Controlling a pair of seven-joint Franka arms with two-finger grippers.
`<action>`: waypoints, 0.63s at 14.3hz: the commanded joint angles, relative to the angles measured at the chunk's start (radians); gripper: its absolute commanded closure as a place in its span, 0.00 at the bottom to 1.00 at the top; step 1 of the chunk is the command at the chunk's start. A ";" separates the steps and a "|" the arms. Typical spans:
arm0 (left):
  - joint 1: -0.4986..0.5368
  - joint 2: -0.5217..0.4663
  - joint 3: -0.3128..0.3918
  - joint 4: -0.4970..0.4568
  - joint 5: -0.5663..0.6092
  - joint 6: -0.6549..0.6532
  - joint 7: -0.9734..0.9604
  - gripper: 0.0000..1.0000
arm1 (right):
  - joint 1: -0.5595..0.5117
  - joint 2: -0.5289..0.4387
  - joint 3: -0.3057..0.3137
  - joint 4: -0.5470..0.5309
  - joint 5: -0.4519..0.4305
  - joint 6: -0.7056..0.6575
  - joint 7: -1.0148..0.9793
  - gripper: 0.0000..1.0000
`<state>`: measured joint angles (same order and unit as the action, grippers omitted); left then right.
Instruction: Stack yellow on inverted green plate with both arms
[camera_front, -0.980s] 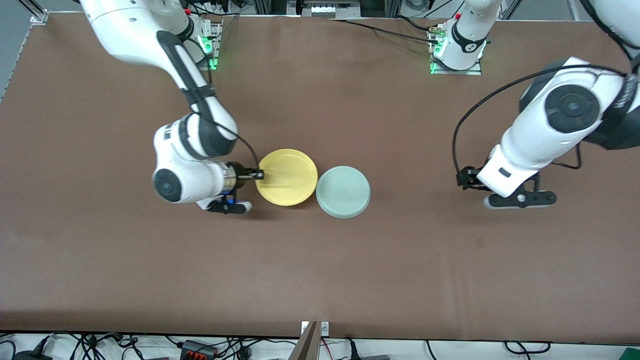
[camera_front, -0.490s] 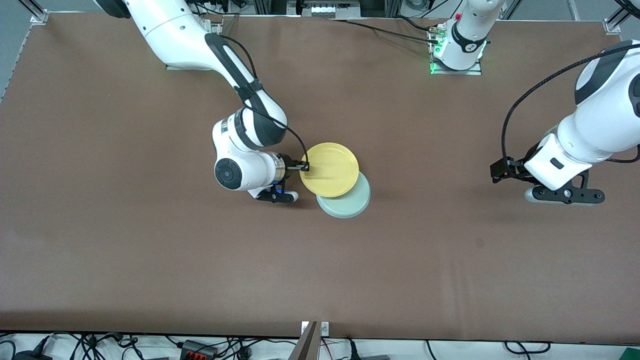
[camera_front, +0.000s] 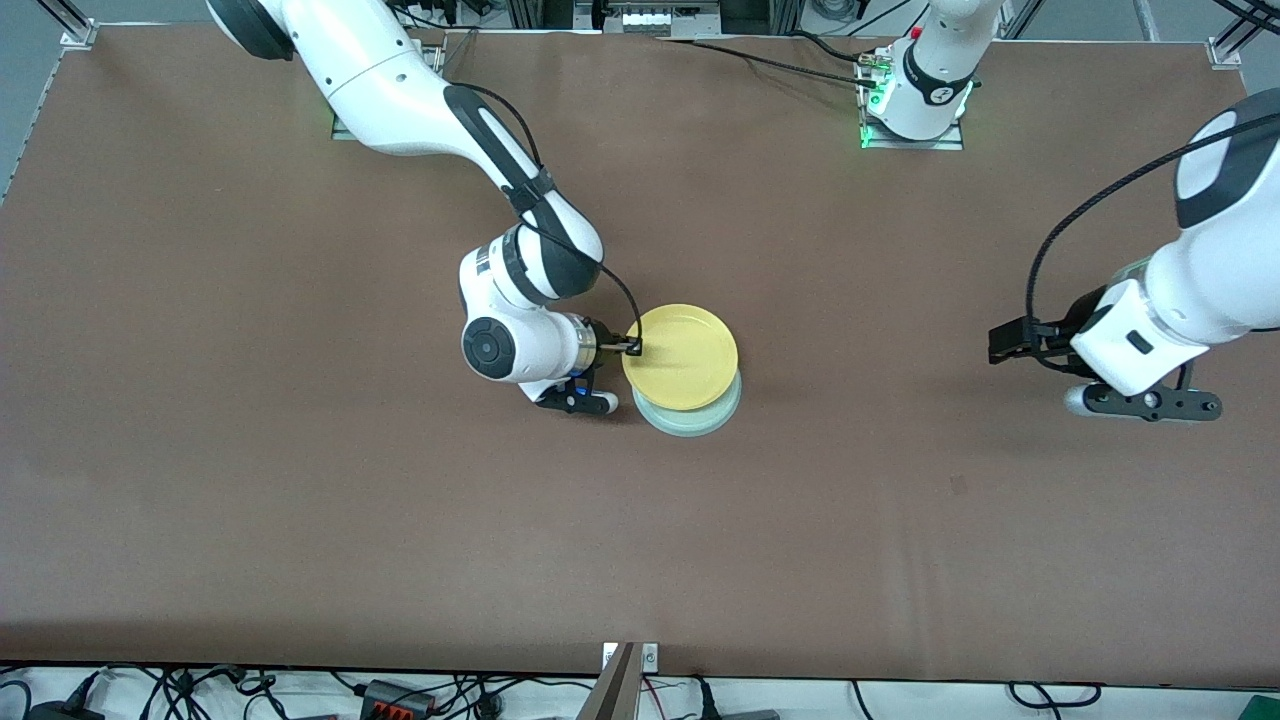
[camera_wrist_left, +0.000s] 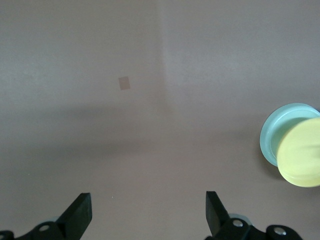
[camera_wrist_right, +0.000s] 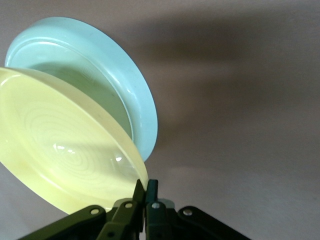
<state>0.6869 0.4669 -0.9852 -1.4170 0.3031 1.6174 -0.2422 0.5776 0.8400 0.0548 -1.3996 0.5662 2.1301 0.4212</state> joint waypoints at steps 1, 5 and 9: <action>-0.157 -0.137 0.260 0.003 -0.137 -0.021 0.133 0.00 | 0.018 0.030 -0.007 0.030 0.018 0.036 0.021 1.00; -0.428 -0.220 0.630 -0.014 -0.242 -0.036 0.254 0.00 | 0.024 0.045 -0.007 0.031 0.017 0.067 0.014 1.00; -0.533 -0.276 0.770 -0.057 -0.317 -0.056 0.258 0.00 | 0.024 0.050 -0.007 0.033 0.015 0.068 0.010 1.00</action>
<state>0.1854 0.2470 -0.2612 -1.4174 0.0171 1.5604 -0.0127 0.5910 0.8685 0.0548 -1.3956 0.5666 2.1896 0.4274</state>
